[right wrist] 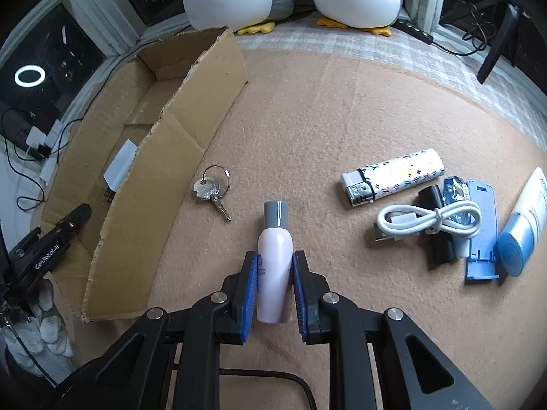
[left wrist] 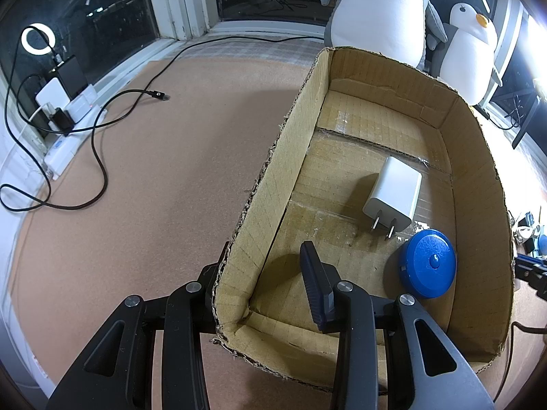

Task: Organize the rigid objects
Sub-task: 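Carry the pink lotion bottle into the box and open the right gripper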

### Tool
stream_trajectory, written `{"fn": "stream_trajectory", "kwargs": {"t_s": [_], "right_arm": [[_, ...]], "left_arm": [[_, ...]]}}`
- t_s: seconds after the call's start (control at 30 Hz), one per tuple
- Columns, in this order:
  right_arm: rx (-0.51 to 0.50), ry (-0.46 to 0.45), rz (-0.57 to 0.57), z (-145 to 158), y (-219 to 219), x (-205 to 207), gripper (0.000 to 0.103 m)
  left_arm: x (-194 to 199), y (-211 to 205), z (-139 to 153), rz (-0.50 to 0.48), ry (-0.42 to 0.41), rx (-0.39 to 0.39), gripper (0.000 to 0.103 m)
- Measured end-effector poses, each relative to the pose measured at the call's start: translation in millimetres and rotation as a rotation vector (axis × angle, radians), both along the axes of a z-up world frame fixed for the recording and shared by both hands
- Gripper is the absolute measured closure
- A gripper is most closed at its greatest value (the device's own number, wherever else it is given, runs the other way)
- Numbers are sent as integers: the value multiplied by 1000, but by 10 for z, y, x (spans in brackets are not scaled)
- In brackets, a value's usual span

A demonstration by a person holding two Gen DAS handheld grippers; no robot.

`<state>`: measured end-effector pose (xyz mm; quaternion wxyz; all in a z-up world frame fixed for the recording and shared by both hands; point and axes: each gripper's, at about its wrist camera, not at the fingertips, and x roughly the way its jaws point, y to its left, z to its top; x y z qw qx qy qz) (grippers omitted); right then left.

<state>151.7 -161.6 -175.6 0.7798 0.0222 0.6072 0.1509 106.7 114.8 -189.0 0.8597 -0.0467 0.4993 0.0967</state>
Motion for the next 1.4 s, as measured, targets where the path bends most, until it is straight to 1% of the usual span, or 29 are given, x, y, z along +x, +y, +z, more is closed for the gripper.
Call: {"fn": "stream_trajectory", "kwargs": {"t_s": [0.23, 0.37, 0.47, 0.63, 0.97, 1.4], "right_arm": [[49, -86, 9, 357, -11, -27, 85], [75, -131, 31, 545, 104, 16, 85], [93, -155, 54, 627, 268, 65, 85], [101, -187, 88, 676, 502, 157, 85], [83, -209, 163, 656, 904, 312, 85], [22, -202, 185, 487, 1127, 398, 85]], "left_arm": [[-1, 2, 0, -1, 0, 0, 67], [-4, 2, -2, -1, 0, 0, 67], [-5, 2, -2, -1, -1, -1, 67], [-4, 2, -2, -1, -1, -1, 67], [-8, 5, -4, -2, -1, -1, 67], [-10, 5, -5, -1, -2, -1, 67]]}}
